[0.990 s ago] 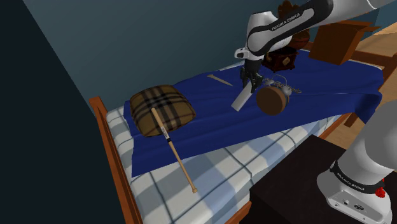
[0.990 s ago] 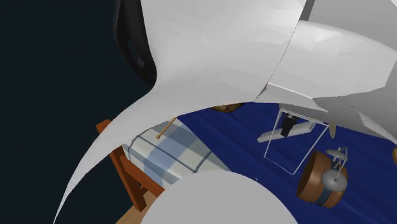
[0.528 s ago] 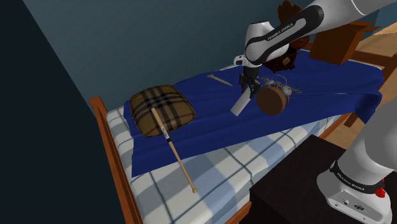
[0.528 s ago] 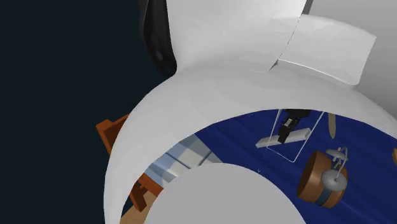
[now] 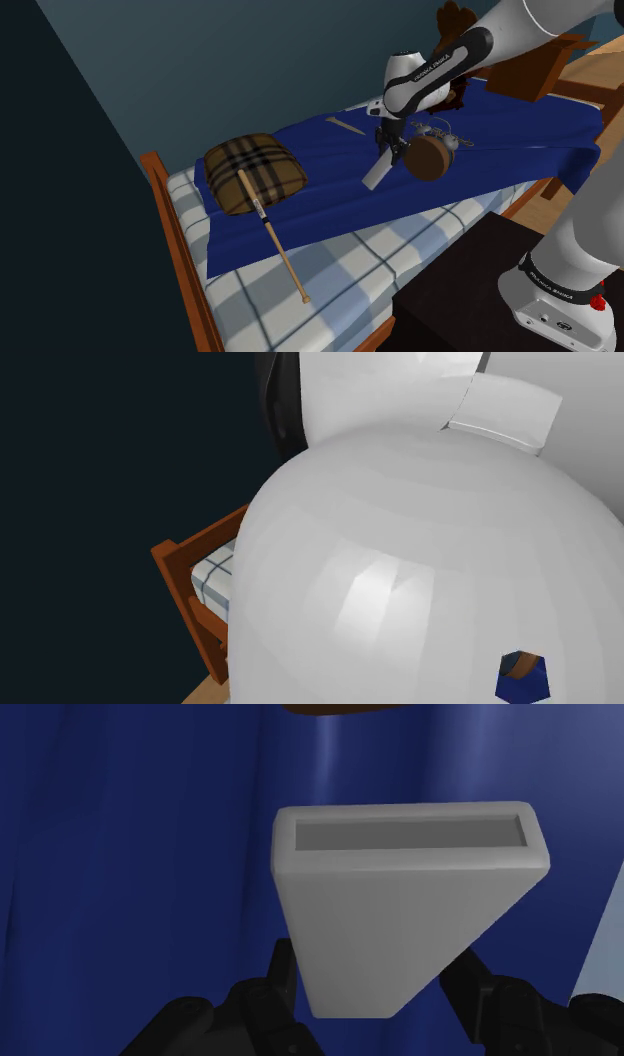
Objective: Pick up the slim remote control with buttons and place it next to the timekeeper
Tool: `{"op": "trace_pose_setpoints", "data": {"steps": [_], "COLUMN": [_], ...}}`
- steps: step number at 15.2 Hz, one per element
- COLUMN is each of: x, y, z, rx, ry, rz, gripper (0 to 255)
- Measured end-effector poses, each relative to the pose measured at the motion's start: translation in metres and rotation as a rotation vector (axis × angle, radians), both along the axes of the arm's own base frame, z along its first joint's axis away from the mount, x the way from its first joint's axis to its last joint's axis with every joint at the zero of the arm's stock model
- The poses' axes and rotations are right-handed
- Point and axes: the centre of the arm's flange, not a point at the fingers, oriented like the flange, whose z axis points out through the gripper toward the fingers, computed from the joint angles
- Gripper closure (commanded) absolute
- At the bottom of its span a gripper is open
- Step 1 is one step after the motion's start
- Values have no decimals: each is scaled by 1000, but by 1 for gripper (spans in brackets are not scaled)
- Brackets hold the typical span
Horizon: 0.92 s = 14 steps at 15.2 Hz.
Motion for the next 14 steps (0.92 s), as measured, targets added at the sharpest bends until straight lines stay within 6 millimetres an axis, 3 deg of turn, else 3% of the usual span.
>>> {"op": "trace_pose_setpoints", "data": {"steps": [14], "x": [1], "y": [1], "z": [-74], "rx": [0], "ry": [2], "rz": [1], "gripper": [255]}}
